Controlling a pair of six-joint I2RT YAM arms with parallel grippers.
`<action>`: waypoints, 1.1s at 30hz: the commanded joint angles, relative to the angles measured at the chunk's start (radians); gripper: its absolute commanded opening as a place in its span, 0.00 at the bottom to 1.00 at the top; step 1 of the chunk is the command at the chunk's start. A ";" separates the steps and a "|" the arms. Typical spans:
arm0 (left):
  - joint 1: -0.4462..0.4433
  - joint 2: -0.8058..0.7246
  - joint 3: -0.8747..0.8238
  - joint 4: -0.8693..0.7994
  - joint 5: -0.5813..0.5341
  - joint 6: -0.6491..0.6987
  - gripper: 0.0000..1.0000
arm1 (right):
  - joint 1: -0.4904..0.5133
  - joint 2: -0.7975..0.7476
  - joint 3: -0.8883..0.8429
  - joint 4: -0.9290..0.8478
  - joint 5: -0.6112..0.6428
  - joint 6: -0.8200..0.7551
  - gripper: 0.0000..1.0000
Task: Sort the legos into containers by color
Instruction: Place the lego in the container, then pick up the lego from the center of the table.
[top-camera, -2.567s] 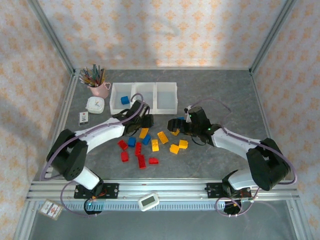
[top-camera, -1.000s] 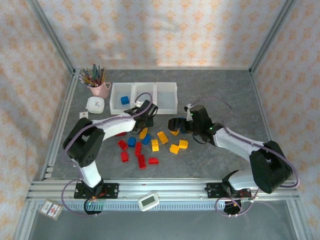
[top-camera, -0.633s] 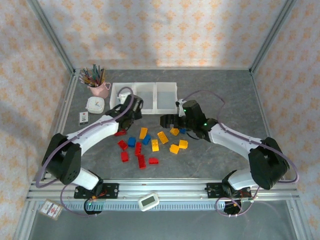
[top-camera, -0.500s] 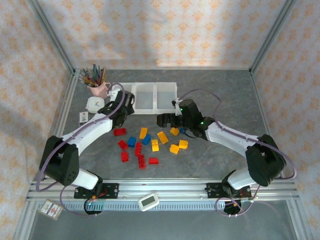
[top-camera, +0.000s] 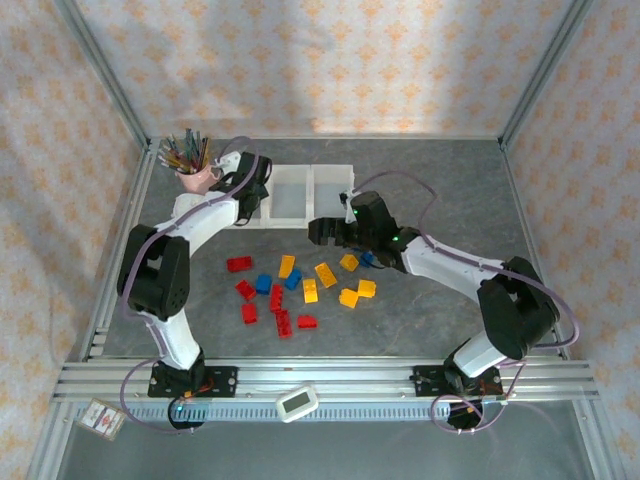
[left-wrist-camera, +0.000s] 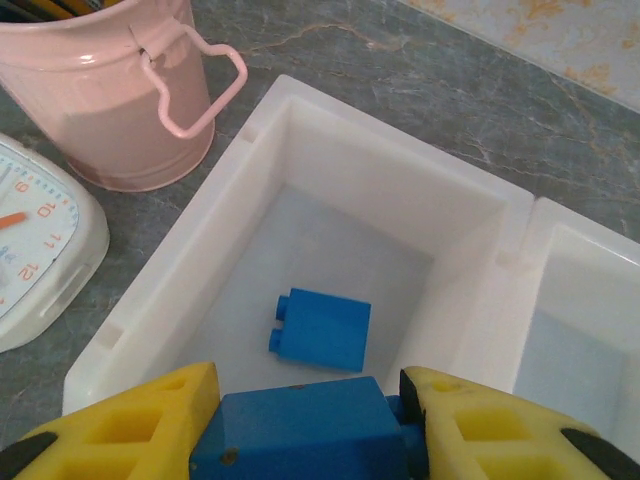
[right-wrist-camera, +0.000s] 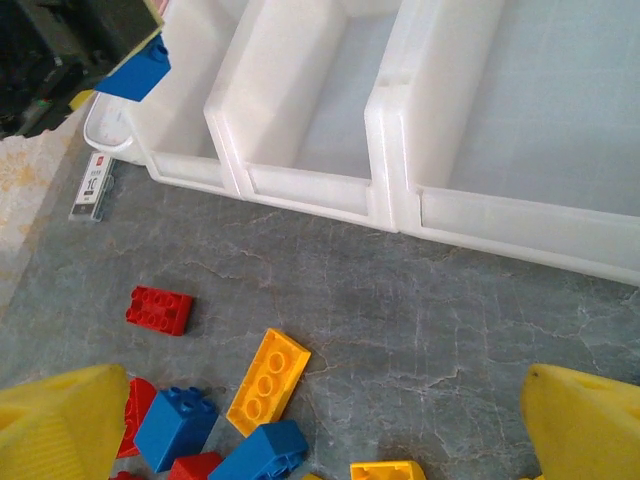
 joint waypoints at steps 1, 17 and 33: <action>0.026 0.034 0.037 -0.011 -0.048 0.006 0.44 | 0.002 0.008 0.044 0.012 0.033 0.001 1.00; 0.039 -0.003 0.048 -0.059 -0.051 0.023 0.65 | -0.049 -0.003 0.071 -0.006 0.017 -0.005 1.00; -0.232 -0.270 -0.125 -0.089 0.130 -0.031 0.73 | -0.221 -0.220 -0.092 -0.165 0.067 0.022 1.00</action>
